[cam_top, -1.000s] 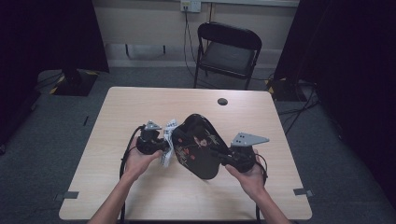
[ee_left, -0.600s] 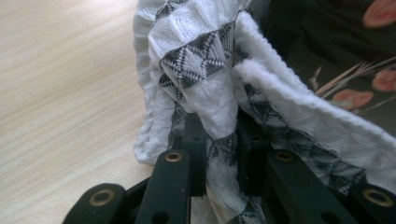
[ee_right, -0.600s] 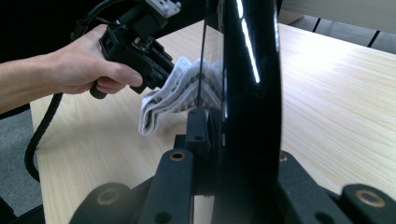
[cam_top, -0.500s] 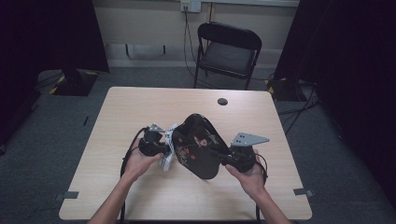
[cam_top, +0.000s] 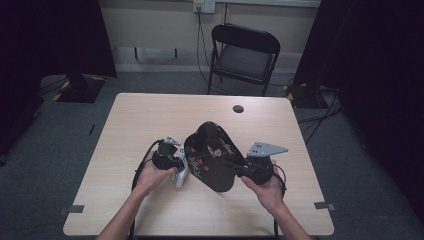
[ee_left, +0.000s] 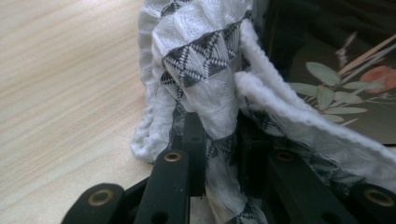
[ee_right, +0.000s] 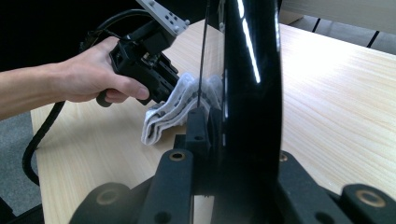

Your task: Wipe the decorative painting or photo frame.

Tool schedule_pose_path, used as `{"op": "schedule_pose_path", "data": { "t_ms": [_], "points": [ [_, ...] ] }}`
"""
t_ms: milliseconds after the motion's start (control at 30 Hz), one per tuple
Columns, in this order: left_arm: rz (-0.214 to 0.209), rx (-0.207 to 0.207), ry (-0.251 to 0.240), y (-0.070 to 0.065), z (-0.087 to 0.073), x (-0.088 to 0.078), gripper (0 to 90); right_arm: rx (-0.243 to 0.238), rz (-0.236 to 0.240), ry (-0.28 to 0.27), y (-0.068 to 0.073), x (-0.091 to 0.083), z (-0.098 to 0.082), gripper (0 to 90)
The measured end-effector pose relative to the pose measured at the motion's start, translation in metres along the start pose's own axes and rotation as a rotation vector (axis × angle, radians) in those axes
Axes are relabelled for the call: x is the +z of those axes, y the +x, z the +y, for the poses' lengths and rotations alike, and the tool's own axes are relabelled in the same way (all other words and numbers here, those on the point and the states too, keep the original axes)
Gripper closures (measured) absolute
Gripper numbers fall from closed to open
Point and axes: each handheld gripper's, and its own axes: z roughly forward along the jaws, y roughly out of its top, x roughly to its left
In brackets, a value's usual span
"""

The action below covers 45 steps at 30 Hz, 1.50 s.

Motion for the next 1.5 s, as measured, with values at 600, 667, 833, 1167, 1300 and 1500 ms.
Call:
{"op": "schedule_pose_path", "data": {
  "t_ms": [600,667,833,1167,1300,1500],
  "points": [
    [-0.013,0.013,0.004,0.001,0.001,-0.001,76.1,0.002,-0.003,-0.001,0.0,0.0,0.0,80.1],
    [-0.004,0.002,-0.028,0.003,0.002,-0.005,76.1,0.002,-0.004,-0.001,0.0,0.0,0.0,80.2],
    [-0.015,-0.021,-0.054,0.004,0.002,-0.009,75.9,0.002,-0.002,-0.001,0.0,0.0,0.0,80.2],
    [-0.002,0.069,0.055,-0.007,-0.004,0.011,75.8,0.003,-0.005,-0.001,-0.001,-0.001,0.0,80.2],
    [0.023,0.045,-0.015,-0.004,-0.001,0.003,75.9,0.002,-0.006,0.001,-0.001,-0.001,0.0,80.2],
    [0.006,0.034,-0.041,0.0,0.001,-0.008,75.9,0.006,-0.002,0.0,-0.002,-0.001,0.0,80.3]
  ]
}}
